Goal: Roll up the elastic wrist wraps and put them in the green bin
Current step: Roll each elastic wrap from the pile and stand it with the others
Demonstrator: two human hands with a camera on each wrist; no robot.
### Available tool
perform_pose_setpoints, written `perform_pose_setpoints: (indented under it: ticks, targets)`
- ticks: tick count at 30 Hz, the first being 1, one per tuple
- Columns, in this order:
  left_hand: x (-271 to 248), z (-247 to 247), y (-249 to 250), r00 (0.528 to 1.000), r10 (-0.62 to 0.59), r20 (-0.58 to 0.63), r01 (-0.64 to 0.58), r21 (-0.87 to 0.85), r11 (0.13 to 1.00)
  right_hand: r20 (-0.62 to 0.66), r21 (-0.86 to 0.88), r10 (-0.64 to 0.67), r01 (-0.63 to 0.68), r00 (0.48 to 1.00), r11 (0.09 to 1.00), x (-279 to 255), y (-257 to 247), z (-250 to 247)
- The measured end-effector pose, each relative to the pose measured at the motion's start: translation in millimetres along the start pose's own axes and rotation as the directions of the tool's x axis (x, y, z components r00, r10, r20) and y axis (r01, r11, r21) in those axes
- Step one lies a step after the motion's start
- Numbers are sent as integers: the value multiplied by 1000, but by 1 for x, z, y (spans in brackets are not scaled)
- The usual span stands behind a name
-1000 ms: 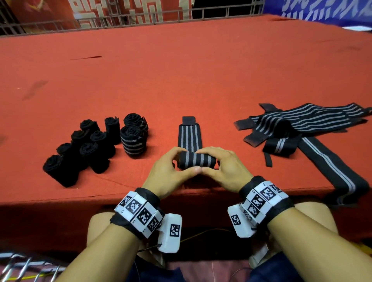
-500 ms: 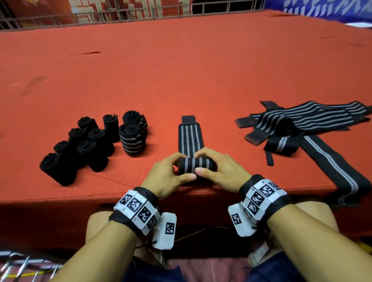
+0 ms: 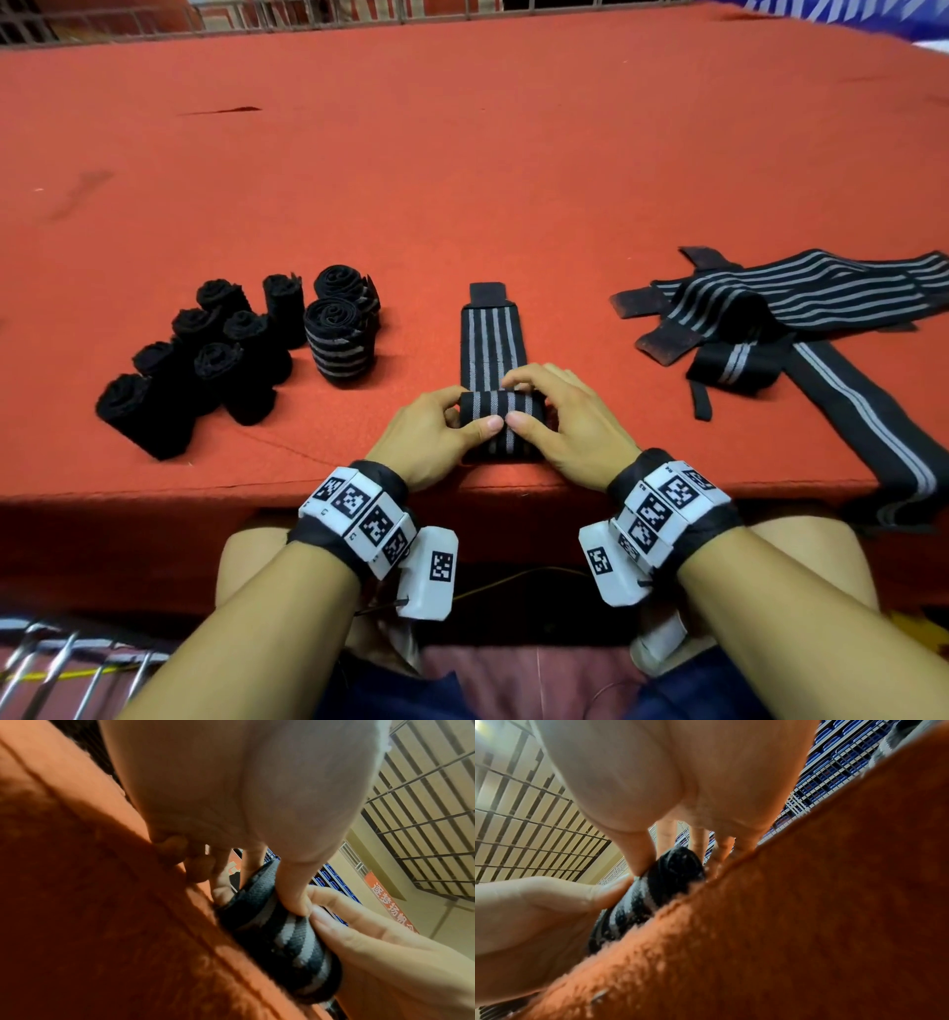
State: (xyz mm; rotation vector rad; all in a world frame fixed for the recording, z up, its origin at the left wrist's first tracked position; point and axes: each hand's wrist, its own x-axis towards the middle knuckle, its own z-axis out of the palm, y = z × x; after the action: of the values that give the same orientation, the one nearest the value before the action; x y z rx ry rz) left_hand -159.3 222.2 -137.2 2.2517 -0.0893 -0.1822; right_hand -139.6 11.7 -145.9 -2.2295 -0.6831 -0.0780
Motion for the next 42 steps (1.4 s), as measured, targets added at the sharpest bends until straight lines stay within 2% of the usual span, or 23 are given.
perform_pose_setpoints:
  ticks: [4,6,9,11,15,25,27,33,39,42]
  targets:
    - [8,2,-6,1000,-15,1,15,101,995,44,2,27,-27,999,1000,1,2,-3]
    - [7,3,-2,999,-5,-52,10,108,994,93,11,39,-40,995,999,2,6,-1]
    - [4,7,2,977,144,-158,-135,64,989,124,-31,56,-52,991,998,1,11,2]
    - [3,10,0,969,202,-143,-193,79,978,98,-51,60,-55,993,997,3,13,2]
    - [3,6,-7,973,221,-63,-212,121,970,103,-9,70,-69,992,998,10,15,-1]
    - [17,6,-5,983,124,-138,-128,-20,992,-10,162,184,-180,983,970,17,14,0]
    - [19,7,-5,987,92,-128,-99,-43,994,-16,168,194,-189,981,967,19,17,2]
    - [28,8,2,999,26,-45,-24,49,998,-38,284,181,-163,983,945,19,26,9]
    - [19,14,-2,994,70,-82,-65,63,996,-56,255,215,-194,975,947,21,26,10]
    - [17,13,-6,987,112,-113,-116,-31,993,-57,262,243,-220,968,940,23,27,12]
